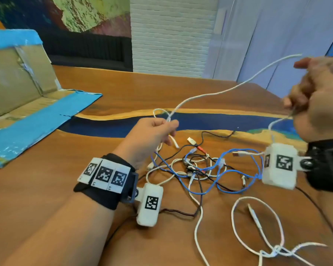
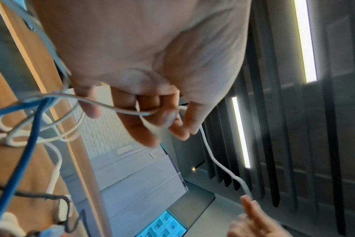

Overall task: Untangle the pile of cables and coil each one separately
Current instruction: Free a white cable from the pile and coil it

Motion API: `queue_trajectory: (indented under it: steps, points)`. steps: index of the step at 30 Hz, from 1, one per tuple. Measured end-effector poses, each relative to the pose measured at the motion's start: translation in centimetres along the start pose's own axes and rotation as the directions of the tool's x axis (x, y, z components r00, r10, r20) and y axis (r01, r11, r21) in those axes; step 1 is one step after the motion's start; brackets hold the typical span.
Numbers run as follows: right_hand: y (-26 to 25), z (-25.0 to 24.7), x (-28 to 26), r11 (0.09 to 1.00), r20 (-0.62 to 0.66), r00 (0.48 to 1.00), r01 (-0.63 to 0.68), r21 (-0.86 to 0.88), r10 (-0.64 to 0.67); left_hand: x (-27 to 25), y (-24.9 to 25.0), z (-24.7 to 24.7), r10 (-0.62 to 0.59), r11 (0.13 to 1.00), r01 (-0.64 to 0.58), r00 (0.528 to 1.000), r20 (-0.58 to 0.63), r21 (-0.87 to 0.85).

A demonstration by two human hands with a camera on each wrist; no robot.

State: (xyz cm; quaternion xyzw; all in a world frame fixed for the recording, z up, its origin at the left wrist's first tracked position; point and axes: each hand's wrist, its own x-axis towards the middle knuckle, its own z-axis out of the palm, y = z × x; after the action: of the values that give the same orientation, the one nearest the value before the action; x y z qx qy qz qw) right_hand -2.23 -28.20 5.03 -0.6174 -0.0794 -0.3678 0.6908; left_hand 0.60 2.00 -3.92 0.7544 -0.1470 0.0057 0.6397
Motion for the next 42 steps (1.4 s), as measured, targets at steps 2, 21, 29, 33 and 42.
queue_trajectory:
  steps: [2,21,29,33,42]
  points:
    - [0.7,-1.3,0.2,0.903,0.075,0.997,0.022,-0.429,0.011,0.0,0.5,-0.1,0.037,0.990,-0.042,0.999,-0.039,-0.133]
    - [0.4,6.9,-6.3,0.772,0.607,0.792,0.339,-0.537,0.073,-0.9,1.3,0.0,0.059,0.998,-0.062,0.986,0.158,0.010]
    - [0.6,0.7,-2.2,0.624,0.253,0.967,0.201,-0.755,-0.006,-0.4,1.2,-0.3,0.076,0.981,-0.069,0.997,0.030,-0.181]
    - [0.7,2.2,-4.3,0.484,0.389,0.894,0.244,-0.840,0.224,-0.7,1.2,0.1,0.170,0.983,-0.168,0.985,0.026,-0.077]
    - [1.4,9.1,-8.6,0.766,0.595,0.796,0.313,-0.561,0.110,-0.7,0.8,0.3,0.143,0.983,-0.133,0.987,0.073,-0.124]
